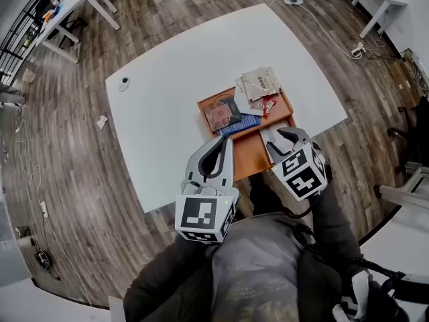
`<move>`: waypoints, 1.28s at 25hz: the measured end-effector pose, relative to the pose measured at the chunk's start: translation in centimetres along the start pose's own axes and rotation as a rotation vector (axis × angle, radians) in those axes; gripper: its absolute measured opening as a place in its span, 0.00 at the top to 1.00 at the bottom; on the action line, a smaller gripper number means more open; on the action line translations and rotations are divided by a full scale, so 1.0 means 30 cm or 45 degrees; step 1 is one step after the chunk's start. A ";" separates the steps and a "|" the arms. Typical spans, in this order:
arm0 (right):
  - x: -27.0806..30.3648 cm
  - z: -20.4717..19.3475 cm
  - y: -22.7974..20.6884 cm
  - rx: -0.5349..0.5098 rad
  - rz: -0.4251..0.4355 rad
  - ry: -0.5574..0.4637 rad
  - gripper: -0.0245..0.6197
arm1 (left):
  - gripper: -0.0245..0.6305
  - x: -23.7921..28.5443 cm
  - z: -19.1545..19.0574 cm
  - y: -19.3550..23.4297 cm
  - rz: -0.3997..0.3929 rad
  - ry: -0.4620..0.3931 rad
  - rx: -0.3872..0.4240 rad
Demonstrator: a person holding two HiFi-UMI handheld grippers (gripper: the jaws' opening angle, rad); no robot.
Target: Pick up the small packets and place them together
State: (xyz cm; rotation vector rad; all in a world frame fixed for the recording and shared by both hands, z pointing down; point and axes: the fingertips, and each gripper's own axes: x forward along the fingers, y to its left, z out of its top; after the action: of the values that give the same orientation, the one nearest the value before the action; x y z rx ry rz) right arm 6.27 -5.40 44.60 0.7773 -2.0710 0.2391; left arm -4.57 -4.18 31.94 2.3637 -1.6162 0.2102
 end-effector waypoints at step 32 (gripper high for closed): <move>0.145 -0.084 0.113 -0.288 0.151 0.312 0.86 | 0.96 0.045 0.019 0.083 0.036 0.003 -0.077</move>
State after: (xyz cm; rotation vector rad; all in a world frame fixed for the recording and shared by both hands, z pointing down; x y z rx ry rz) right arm 4.12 -3.54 49.97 0.4645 -1.8735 0.1536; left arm -6.40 -6.41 32.10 2.2962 -1.6327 0.1671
